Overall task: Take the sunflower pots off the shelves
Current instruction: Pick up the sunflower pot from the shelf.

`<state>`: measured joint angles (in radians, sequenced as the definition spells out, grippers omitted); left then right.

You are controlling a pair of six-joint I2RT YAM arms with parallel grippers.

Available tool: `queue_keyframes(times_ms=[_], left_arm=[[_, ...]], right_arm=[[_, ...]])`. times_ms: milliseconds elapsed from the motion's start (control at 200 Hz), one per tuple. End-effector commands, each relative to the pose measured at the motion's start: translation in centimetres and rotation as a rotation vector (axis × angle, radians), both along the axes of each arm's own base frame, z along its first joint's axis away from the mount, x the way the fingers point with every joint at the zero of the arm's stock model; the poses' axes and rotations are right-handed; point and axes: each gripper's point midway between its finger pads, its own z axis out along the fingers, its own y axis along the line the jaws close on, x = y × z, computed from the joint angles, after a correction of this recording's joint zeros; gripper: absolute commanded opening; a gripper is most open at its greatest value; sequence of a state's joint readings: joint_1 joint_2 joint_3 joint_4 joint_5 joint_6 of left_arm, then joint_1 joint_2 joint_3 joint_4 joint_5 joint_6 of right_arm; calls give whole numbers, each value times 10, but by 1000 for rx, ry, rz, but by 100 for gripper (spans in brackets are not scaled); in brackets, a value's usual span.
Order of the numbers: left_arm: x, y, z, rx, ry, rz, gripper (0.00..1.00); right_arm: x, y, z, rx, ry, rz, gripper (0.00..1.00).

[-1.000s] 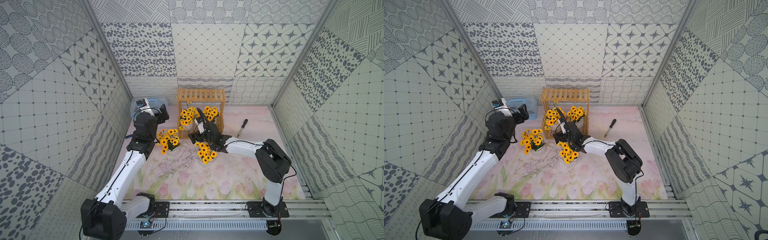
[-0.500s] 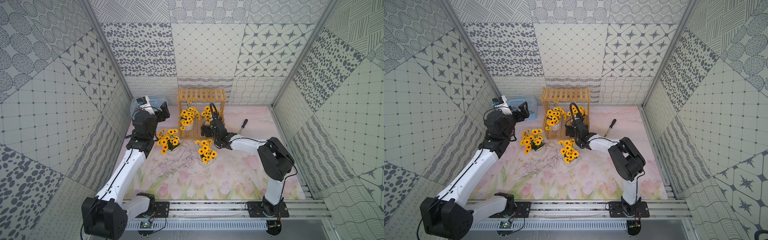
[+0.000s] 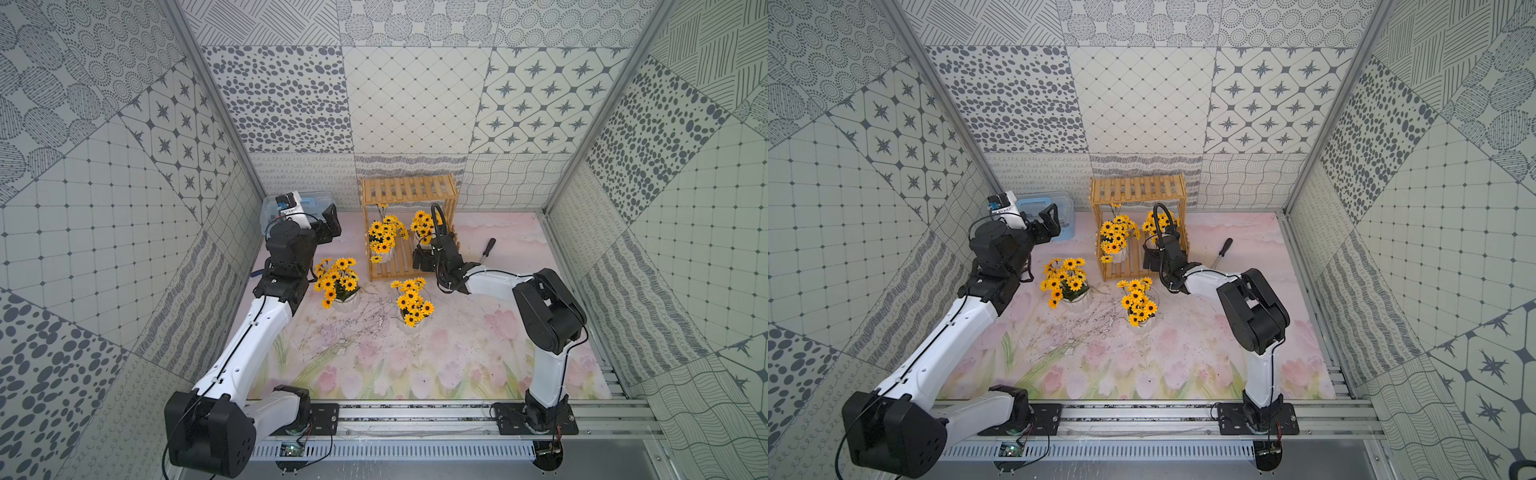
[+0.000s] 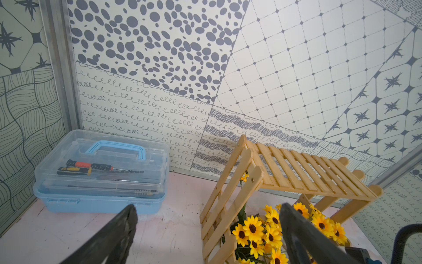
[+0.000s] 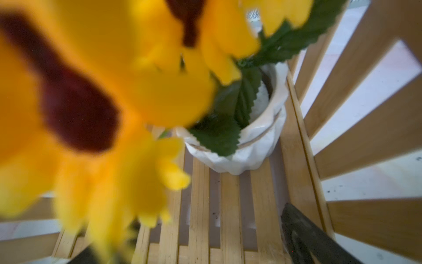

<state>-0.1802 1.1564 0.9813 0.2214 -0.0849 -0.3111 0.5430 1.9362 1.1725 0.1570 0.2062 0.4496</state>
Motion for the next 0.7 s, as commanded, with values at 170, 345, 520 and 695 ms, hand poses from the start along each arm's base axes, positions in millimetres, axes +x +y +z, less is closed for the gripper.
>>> queue_keyframes(times_ms=[170,345,520,695], left_arm=[[9,0,21,-18,-82,-12,97],[20,3,16,-25,-70,-13,97],[26,11,10,-45,-60,-5,97],[27,14,10,-58,-61,-8,97]], right_arm=[[15,-33,-6,49,-36,-28,98],[22,-27,-1,26,-76,14,98],[32,-10,3,47,-107,93,98],[44,-8,4,48,-109,71,98]])
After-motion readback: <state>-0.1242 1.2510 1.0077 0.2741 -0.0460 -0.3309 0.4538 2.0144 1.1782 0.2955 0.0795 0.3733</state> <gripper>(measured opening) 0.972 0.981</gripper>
